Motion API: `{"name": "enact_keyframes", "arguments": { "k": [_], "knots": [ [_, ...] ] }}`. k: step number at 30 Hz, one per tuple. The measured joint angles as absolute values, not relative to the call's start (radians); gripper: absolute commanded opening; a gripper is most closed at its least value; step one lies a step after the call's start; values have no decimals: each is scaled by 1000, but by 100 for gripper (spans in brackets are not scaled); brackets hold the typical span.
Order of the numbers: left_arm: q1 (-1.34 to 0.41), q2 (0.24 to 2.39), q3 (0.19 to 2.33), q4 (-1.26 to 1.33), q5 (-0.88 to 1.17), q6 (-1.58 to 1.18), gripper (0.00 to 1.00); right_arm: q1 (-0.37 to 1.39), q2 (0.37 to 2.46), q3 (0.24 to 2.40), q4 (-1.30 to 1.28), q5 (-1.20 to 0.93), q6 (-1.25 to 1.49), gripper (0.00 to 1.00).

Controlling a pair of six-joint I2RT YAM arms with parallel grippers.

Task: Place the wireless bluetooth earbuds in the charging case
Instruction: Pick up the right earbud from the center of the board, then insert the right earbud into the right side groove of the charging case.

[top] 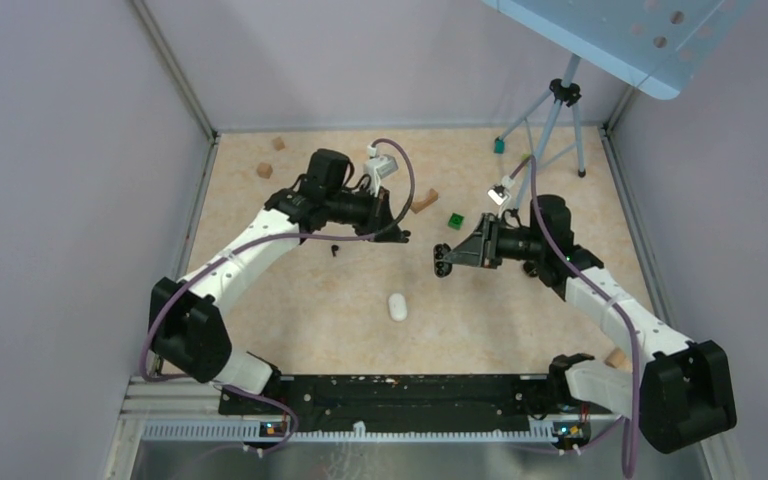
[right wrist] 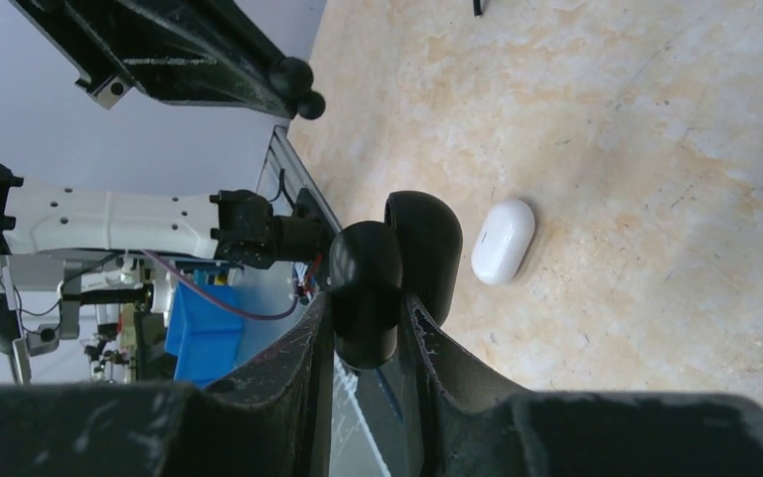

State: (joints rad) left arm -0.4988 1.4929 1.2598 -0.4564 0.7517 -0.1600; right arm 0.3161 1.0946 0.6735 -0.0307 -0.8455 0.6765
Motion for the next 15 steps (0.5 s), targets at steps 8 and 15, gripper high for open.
{"name": "enact_keyframes", "arguments": {
  "k": [8, 15],
  "knots": [
    [-500, 1423, 1230, -435, 807, -194, 0, 316, 1123, 676, -4, -835, 699, 0],
    [-519, 1434, 1161, -341, 905, -420, 0, 316, 1110, 667, 79, -748, 769, 0]
  ]
}}
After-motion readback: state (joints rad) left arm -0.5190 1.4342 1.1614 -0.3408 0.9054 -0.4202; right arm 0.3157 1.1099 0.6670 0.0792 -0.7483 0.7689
